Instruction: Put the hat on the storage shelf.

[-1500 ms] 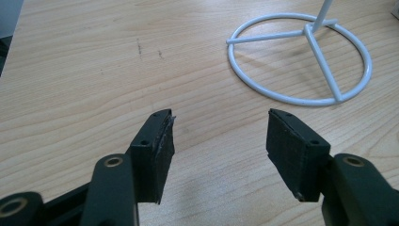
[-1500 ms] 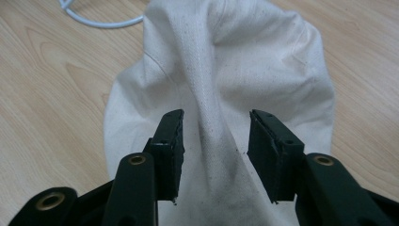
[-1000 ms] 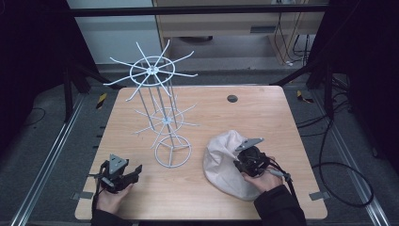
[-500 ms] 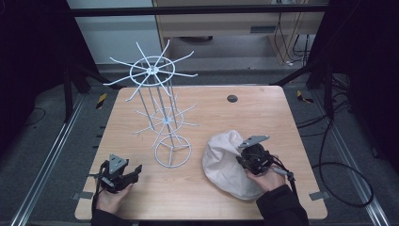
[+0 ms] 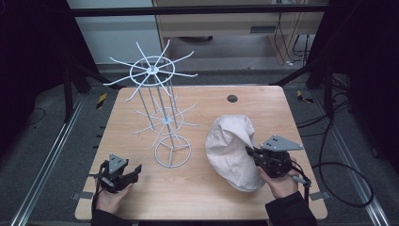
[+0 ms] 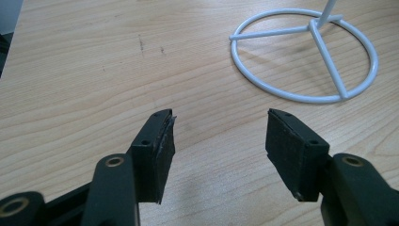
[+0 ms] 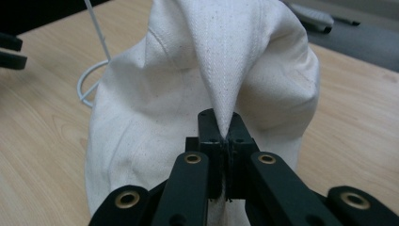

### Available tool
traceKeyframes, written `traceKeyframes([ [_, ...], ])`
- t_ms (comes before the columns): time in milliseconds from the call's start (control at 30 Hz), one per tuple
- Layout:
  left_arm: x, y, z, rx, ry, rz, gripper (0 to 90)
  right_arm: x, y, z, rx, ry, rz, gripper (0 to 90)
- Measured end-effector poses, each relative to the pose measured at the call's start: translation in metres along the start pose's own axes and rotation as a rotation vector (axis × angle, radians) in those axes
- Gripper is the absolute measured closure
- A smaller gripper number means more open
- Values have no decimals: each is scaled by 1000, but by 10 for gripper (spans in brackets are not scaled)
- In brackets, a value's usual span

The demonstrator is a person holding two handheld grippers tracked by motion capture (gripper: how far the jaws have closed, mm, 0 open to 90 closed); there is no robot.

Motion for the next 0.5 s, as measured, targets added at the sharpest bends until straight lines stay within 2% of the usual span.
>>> traceKeyframes([
  [200, 0, 0, 0, 1, 2, 2, 426, -5, 18, 8, -90, -16, -8, 886],
  [500, 0, 0, 0, 0, 2, 2, 426, -8, 36, 24, -148, -20, -18, 887],
])
Point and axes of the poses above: each handheld gripper's, and its own axes: y roughly backward along the jaws, z roughly out of its top, x roughly to its left, the point moved 9 cm from there along -y, roughly forward along the jaws, and after that the axes turned 13 degrees about -x, right-handed, at the moved point
